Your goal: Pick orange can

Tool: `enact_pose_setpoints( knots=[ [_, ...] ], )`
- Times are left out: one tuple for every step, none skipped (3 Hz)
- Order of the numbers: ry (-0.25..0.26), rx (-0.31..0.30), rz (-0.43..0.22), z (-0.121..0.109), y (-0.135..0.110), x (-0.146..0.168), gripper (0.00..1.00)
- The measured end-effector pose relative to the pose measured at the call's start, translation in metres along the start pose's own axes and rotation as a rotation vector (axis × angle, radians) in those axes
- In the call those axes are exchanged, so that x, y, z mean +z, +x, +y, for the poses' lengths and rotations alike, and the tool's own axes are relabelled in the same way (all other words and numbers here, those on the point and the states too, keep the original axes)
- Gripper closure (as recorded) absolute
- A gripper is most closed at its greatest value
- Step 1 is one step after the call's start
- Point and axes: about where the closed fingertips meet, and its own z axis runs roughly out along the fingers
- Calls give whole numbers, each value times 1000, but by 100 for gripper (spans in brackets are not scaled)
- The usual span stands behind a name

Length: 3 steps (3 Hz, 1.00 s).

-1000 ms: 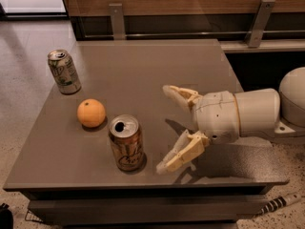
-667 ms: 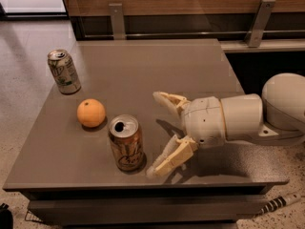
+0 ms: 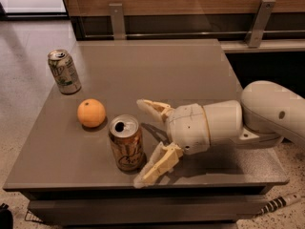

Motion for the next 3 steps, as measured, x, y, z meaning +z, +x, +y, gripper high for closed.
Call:
enact_pose_setpoints(
  knots=[
    [-25, -11, -32, 7, -3, 12, 15],
    [-37, -27, -71, 11, -6, 20, 38],
    [-41, -30, -70, 12, -7, 22, 61]
  ],
)
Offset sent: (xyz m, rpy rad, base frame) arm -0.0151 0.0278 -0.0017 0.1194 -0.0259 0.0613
